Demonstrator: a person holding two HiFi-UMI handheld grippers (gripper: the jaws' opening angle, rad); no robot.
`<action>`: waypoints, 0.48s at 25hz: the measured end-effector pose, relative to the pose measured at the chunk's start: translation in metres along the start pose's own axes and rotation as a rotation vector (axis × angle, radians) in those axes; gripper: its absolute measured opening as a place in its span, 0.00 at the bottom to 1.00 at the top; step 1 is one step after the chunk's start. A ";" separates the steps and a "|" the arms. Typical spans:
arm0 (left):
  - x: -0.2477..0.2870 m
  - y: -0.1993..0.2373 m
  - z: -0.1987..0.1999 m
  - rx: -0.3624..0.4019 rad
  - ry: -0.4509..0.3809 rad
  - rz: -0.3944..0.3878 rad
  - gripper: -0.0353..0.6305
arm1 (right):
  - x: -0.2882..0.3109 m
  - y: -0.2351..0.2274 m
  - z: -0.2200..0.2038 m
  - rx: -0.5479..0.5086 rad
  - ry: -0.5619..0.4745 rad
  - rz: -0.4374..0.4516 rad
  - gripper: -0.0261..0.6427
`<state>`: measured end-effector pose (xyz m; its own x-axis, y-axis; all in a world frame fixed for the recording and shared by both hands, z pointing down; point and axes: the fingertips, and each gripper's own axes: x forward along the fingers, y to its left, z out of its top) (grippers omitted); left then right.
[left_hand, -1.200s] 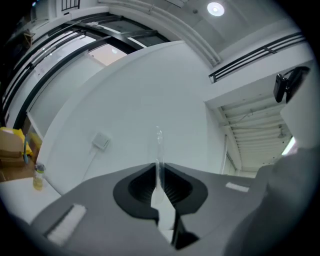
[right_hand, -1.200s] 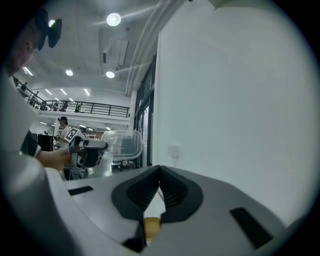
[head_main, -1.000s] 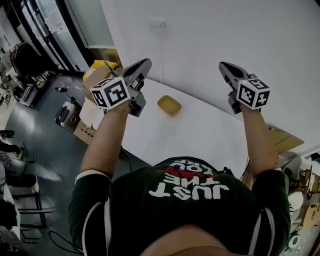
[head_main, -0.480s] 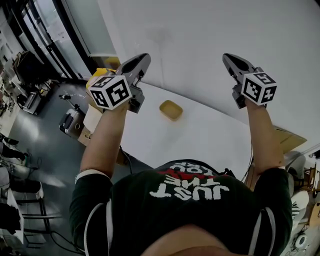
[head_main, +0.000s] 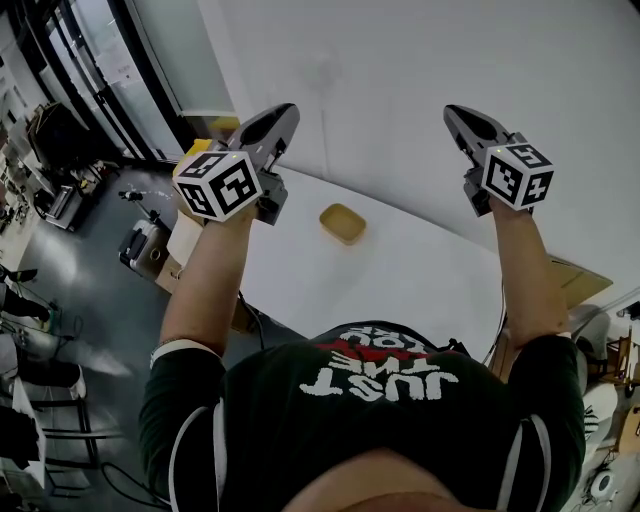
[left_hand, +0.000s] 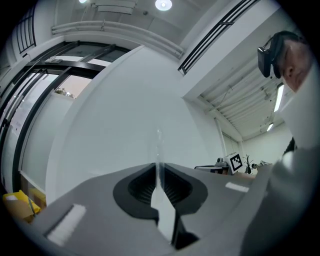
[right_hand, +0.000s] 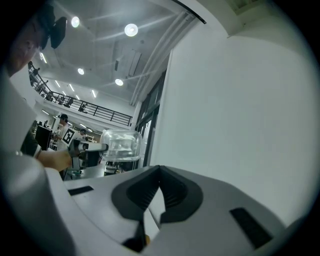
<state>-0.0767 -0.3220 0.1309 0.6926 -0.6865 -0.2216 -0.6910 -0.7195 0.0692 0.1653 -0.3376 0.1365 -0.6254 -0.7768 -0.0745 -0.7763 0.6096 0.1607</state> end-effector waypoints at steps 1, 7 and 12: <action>0.000 -0.001 0.000 0.001 0.000 -0.001 0.09 | 0.000 0.000 0.000 0.000 0.000 0.000 0.05; 0.002 0.000 -0.002 0.008 0.006 -0.005 0.09 | 0.002 0.000 -0.002 -0.030 0.000 -0.009 0.05; 0.003 -0.002 -0.002 0.014 0.007 -0.010 0.09 | 0.003 0.002 -0.002 -0.038 0.003 -0.006 0.05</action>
<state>-0.0729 -0.3229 0.1320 0.7005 -0.6802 -0.2157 -0.6871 -0.7246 0.0534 0.1621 -0.3390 0.1385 -0.6207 -0.7807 -0.0726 -0.7762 0.5987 0.1978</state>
